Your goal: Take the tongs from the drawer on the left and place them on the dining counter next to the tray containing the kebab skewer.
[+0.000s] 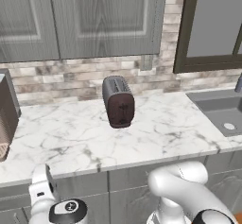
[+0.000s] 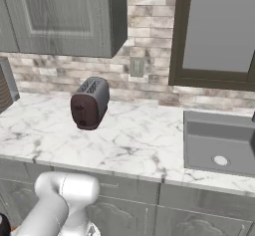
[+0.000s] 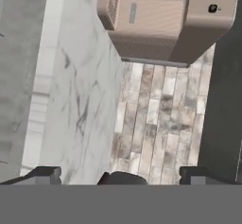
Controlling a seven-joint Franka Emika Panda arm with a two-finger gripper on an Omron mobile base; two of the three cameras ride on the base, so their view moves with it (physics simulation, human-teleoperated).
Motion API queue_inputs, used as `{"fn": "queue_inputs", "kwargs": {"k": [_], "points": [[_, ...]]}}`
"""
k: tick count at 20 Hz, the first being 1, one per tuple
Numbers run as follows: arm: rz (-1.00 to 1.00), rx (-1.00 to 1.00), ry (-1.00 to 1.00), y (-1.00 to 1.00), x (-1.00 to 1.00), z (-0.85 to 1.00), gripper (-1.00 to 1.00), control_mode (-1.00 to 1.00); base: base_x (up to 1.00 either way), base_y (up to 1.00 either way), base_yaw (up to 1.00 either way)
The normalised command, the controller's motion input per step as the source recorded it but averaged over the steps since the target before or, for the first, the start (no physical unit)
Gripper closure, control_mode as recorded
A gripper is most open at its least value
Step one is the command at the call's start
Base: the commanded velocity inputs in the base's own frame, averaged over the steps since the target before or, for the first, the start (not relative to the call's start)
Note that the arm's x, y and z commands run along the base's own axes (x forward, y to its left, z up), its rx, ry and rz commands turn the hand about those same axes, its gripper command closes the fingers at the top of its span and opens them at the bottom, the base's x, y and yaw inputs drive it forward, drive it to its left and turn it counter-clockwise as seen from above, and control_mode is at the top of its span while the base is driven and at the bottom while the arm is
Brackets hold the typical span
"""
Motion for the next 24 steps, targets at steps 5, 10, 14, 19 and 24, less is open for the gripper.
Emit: {"fn": "queue_inputs", "kwargs": {"k": [5, 10, 14, 19, 24], "points": [[0.00, 0.00, -0.03, 0.53, 0.00, -0.16, -1.00, -1.00, 0.00, 0.00, 0.00], [0.00, 0.00, 0.00, 0.61, 0.00, -0.22, -1.00, -1.00, 0.00, 0.00, 0.00], [0.00, 0.03, -0.03, 0.19, 0.01, -0.19, -1.00, -1.00, 0.00, 0.00, 0.00], [0.00, 0.00, -0.06, 0.21, 0.12, -0.53, -1.00, -1.00, 0.00, 0.00, 0.00], [0.00, 0.00, -0.04, 0.19, 0.04, -0.61, -1.00, -1.00, 0.00, 0.00, 0.00]]}}
